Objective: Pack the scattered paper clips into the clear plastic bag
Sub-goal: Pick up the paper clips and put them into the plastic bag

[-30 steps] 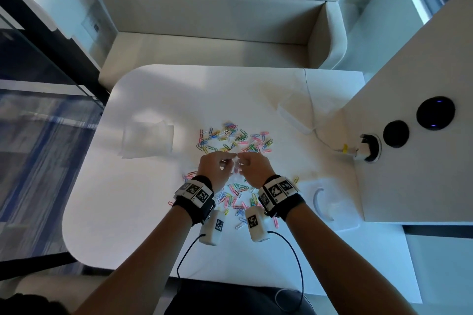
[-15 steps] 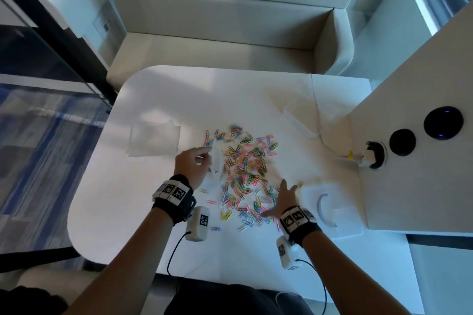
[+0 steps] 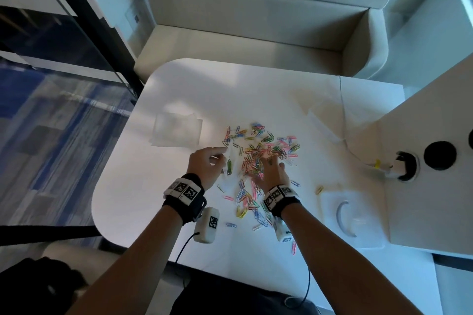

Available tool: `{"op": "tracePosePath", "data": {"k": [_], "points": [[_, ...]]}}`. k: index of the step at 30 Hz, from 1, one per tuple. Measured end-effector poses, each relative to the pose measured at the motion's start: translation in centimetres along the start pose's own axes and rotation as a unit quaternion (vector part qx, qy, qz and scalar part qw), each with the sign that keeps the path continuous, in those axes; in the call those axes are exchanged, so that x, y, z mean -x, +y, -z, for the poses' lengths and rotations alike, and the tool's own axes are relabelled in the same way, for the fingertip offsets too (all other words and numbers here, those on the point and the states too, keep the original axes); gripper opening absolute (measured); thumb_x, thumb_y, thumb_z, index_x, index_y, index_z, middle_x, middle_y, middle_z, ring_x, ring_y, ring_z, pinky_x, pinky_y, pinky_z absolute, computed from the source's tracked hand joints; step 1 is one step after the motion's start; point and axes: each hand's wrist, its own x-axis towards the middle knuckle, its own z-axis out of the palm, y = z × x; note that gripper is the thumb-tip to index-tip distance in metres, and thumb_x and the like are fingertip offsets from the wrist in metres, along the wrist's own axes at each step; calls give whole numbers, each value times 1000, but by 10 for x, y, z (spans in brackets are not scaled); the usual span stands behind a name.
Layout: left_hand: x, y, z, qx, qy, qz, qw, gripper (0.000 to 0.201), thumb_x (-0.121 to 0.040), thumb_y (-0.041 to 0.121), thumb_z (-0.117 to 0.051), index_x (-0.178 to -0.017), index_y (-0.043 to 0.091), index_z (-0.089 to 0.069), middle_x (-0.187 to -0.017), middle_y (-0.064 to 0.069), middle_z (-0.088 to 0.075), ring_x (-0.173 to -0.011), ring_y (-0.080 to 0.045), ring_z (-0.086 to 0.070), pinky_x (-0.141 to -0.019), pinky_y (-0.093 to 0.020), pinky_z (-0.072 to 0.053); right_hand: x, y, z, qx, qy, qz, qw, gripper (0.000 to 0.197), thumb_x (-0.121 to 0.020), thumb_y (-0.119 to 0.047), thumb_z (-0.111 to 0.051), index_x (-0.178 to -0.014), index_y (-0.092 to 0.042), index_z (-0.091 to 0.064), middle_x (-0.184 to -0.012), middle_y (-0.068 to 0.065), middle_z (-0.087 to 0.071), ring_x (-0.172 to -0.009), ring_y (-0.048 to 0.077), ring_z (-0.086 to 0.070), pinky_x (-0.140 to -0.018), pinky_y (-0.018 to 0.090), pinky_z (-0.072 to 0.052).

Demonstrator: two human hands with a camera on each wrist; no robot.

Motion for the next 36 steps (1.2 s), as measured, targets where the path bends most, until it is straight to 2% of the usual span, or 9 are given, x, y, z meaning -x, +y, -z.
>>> {"op": "tracePosePath", "data": {"k": [8,13,15,19,22,24,31,34,36], "points": [[-2,9,-14,-2,-27,1,1000,28,-93,7,-60,-118,8,-72,-95,-7,-72,-71,-16,-73,-70,-29,-64,-3,12,10,-34,13,37,999,13,-89,-12,-61,-96,-7,-72,-102,11,-63,-89,29,-65,-71,26,-49],[-4,11,-26,-2,-48,4,999,29,-91,6,-62,-119,8,-72,-95,-5,-71,-74,-15,-73,-73,-36,-65,-2,35,23,-255,34,-80,963,10,-81,-13,-72,-89,-8,-77,-89,8,-75,-78,20,-71,-80,26,-56],[-5,13,-30,3,-52,8,999,29,-92,7,-61,-118,8,-72,-94,-6,-73,-75,-18,-74,-73,-36,-65,4,43,29,-457,18,-166,874,16,-80,-10,-75,-95,-7,-76,-87,10,-76,-73,18,-74,-77,26,-59],[-8,16,-39,1,-59,12,998,28,-93,8,-59,-117,9,-72,-93,-7,-74,-76,-18,-75,-74,-34,-64,21,31,59,-777,-44,-164,606,18,-85,1,-65,-103,2,-69,-92,15,-73,-79,21,-72,-77,27,-60],[-9,22,-47,-5,-68,5,998,28,-93,8,-58,-118,9,-71,-98,-7,-74,-75,-15,-74,-71,-30,-64,28,8,78,-840,-78,-115,524,16,-90,2,-57,-102,2,-67,-90,13,-73,-82,19,-69,-76,24,-59],[-9,26,-51,-13,-69,-8,997,27,-93,7,-59,-117,9,-72,-99,-7,-74,-74,-15,-74,-71,-30,-64,31,-6,80,-825,-90,-93,550,16,-90,1,-56,-101,2,-68,-87,12,-73,-79,18,-69,-73,22,-59],[-13,24,-48,-62,-53,-44,996,26,-89,8,-63,-111,15,-76,-105,-5,-76,-89,-18,-73,-83,-41,-62,28,-19,62,-641,-54,-91,760,22,-84,-5,-70,-103,6,-70,-81,16,-73,-71,23,-71,-79,34,-60],[-11,24,-49,-66,-65,-48,995,26,-89,9,-63,-109,17,-77,-102,-3,-76,-88,-16,-73,-86,-36,-61,23,-20,60,-466,-46,-57,882,13,-84,-16,-65,-76,-16,-76,-66,6,-70,-65,20,-69,-73,38,-60],[-8,24,-50,-71,-66,-49,994,26,-90,9,-62,-110,17,-77,-105,-4,-77,-87,-15,-72,-86,-28,-58,18,-21,61,-397,-56,-43,915,20,-74,-19,-55,-65,-22,-73,-63,5,-68,-66,23,-64,-74,44,-57]]}}
